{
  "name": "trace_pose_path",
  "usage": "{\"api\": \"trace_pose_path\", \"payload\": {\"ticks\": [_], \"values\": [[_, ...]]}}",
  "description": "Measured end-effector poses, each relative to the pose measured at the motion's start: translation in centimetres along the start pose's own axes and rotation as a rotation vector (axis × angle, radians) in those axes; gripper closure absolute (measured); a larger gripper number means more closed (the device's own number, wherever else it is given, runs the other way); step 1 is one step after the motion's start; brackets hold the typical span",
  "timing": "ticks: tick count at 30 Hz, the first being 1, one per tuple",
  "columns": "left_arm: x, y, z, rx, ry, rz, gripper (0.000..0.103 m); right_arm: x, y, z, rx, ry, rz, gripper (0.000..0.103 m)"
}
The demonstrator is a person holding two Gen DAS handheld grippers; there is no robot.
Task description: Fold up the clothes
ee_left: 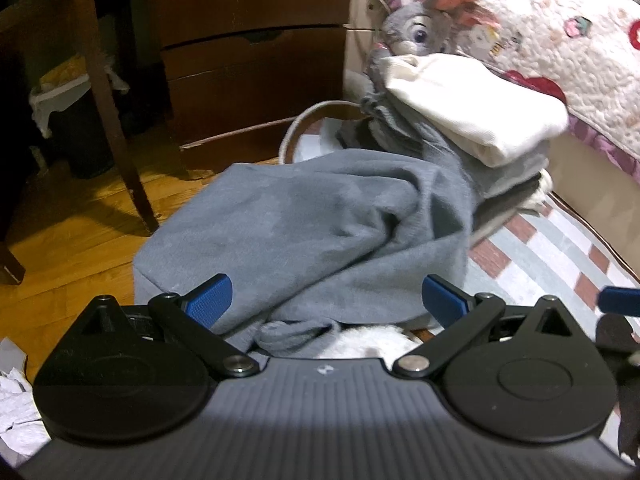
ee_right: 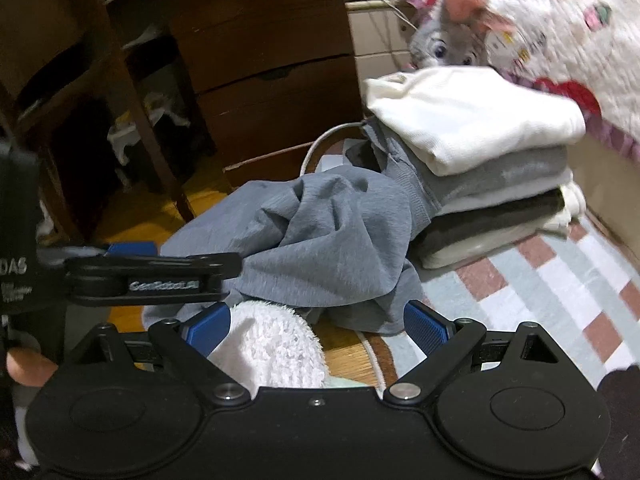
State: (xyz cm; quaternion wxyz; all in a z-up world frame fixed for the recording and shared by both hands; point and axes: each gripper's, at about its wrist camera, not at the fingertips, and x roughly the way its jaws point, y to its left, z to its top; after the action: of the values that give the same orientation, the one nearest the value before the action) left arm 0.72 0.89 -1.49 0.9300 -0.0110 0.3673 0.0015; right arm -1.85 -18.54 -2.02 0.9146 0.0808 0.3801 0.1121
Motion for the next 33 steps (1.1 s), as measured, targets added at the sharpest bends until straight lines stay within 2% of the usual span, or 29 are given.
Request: {"api": "trace_pose_path", "payload": {"ticks": [4,7,11,14,16,19,21,23,25,27,28,30,31,33], "values": [[1.4,2.3,0.0,-0.038,0.004,0.008,0.0,0.2,-1.4,0.6,0.113,-0.046,0.032,0.013],[2.3,4.0,0.0,-0.075,0.001,-0.022,0.003,1.0,-2.1,1.0,0.178,-0.053,0.073,0.014],[3.5,6.5,0.0,-0.125,0.033,-0.086,0.021,3.6,-2.7,0.9,0.257,-0.01,0.117,0.014],[4.6,7.8,-0.2,-0.152,0.071,-0.13,0.033,4.3,-2.7,1.0,0.284,-0.046,0.12,0.042],[5.3,8.5,-0.4,-0.169,0.094,-0.148,0.036,4.3,-2.3,1.6,0.251,-0.078,0.13,0.042],[6.6,10.1,-0.8,-0.204,0.131,-0.095,0.036,5.2,-2.2,2.2,0.228,-0.103,0.105,0.041],[7.4,11.1,-1.0,-0.228,0.156,-0.059,0.034,6.5,-2.8,2.4,0.26,-0.09,0.103,0.026],[8.3,12.3,-1.2,-0.257,0.182,-0.021,0.032,7.9,-4.0,2.5,0.326,-0.08,0.099,0.018],[9.5,14.7,-1.6,-0.326,0.214,0.024,0.031,9.1,-5.6,3.1,0.387,-0.078,0.048,0.018],[10.9,17.2,-2.0,-0.428,0.245,0.03,0.031,10.5,-7.6,3.7,0.483,-0.068,0.022,0.018],[11.5,18.4,-2.2,-0.476,0.259,0.033,0.03,11.4,-9.0,3.9,0.557,-0.057,0.031,0.018],[12.5,19.7,-2.5,-0.531,0.278,0.041,0.029,13.9,-11.7,3.7,0.738,-0.01,0.153,0.015],[13.0,19.8,-2.6,-0.518,0.276,0.057,0.029,15.2,-12.6,3.3,0.811,0.017,0.199,0.014],[13.8,19.5,-2.6,-0.458,0.267,0.109,0.029,16.9,-13.2,2.6,0.871,0.035,0.191,0.012]]}}
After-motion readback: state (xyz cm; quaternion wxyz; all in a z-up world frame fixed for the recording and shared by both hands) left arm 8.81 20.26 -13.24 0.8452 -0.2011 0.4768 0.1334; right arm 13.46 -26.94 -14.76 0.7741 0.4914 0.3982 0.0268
